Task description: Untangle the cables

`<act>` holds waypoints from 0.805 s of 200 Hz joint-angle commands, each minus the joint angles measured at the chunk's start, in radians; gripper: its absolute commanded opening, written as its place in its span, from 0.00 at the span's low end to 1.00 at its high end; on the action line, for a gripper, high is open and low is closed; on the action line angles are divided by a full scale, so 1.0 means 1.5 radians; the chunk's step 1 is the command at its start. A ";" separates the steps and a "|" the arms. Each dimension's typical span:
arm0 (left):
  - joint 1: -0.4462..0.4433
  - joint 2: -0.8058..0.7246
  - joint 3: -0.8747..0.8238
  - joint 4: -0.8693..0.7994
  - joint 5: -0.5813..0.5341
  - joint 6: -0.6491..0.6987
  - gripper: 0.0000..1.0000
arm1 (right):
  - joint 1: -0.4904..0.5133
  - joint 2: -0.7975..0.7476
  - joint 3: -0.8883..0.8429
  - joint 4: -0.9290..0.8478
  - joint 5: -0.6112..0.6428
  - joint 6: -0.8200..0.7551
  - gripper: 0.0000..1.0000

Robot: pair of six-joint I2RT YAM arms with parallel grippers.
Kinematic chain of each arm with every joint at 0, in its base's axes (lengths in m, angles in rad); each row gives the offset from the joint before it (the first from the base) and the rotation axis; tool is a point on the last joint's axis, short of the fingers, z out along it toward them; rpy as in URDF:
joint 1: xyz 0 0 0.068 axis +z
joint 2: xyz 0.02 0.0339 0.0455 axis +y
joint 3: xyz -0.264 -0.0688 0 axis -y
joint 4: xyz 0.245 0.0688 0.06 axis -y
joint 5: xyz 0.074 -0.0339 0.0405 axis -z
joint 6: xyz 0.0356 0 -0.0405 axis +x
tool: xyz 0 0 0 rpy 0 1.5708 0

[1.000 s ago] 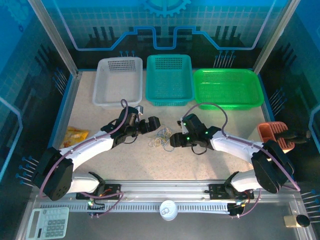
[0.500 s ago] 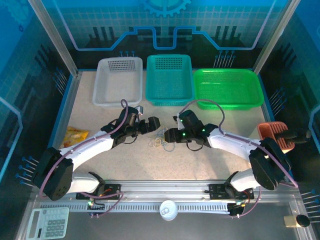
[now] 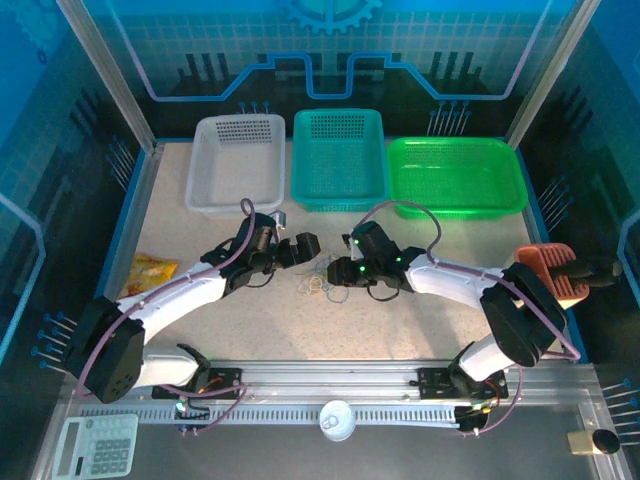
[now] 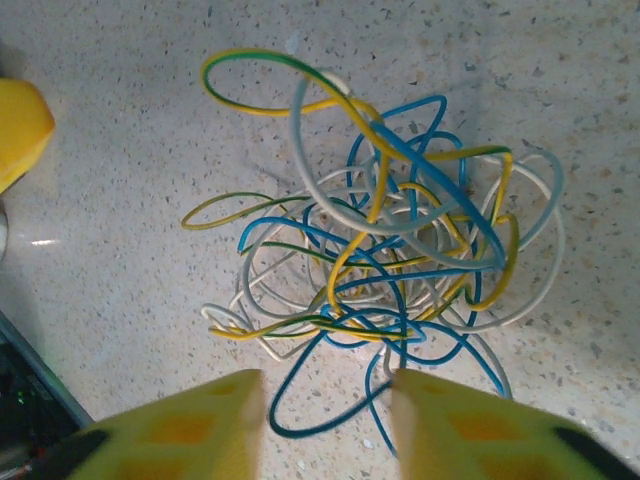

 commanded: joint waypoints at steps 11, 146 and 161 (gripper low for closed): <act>0.006 -0.017 0.000 -0.009 0.002 0.012 0.99 | 0.004 0.010 0.019 0.006 -0.007 0.001 0.09; 0.006 -0.020 -0.002 -0.006 0.001 0.014 0.99 | -0.056 -0.173 0.169 -0.120 -0.032 -0.105 0.00; 0.007 -0.020 -0.002 -0.007 0.000 0.015 0.99 | -0.070 -0.195 0.171 -0.118 -0.037 -0.105 0.00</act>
